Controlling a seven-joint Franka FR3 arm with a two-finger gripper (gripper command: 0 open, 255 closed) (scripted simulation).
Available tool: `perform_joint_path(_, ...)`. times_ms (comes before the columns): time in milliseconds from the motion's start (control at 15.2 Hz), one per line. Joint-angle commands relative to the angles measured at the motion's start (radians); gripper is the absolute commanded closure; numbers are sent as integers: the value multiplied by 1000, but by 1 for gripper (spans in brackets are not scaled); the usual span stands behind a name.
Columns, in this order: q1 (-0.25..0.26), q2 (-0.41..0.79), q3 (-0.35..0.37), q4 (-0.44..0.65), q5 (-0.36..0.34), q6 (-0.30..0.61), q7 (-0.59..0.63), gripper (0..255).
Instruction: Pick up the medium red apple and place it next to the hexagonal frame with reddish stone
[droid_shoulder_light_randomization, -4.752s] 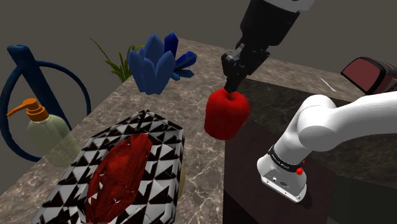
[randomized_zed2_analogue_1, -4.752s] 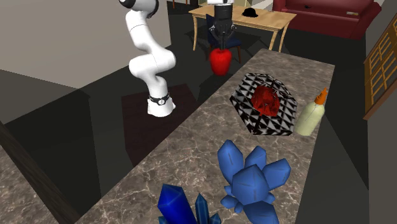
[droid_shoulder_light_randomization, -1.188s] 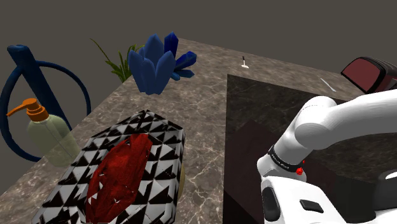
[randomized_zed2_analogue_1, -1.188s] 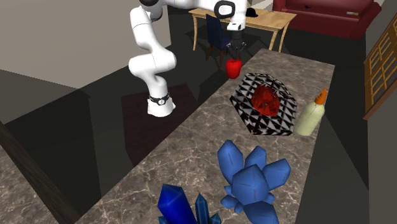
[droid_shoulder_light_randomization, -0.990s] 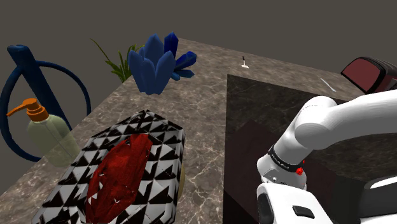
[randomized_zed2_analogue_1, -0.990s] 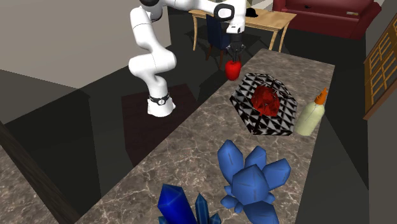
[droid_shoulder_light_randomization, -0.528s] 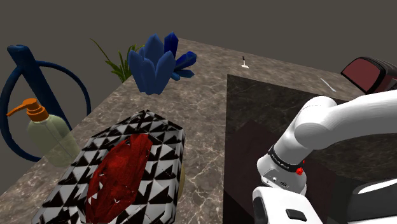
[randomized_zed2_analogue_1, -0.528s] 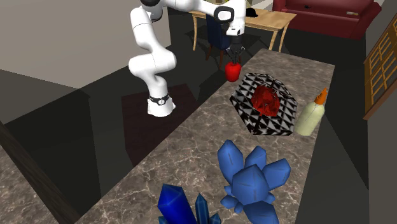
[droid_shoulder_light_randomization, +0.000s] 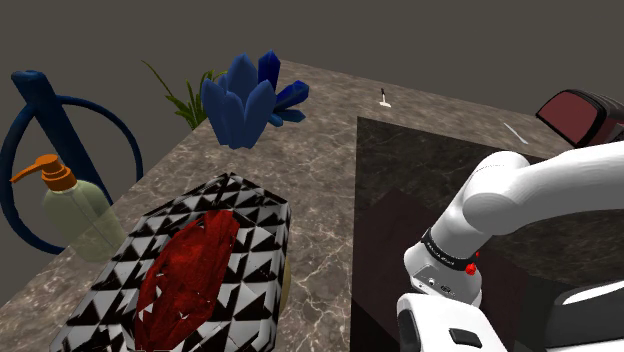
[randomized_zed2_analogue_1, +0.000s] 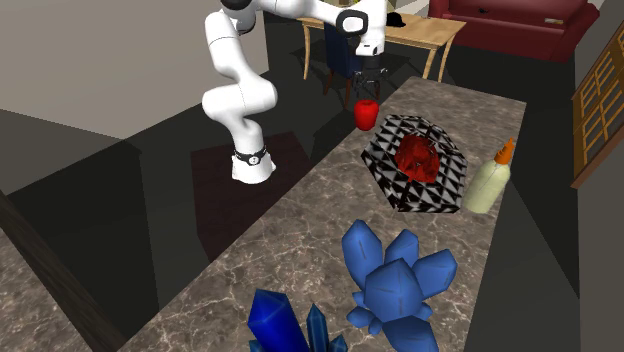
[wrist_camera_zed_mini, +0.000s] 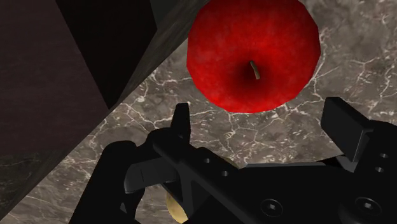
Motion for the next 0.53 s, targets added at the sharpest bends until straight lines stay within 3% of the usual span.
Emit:
perform_joint_path(0, 10, 1, -23, 21, -13, -30, 6, 0)
perform_joint_path(198, 28, 5, -80, 86, -46, -112, 23, 0)
perform_joint_path(462, 28, 5, -80, 86, -46, -112, 23, 0)
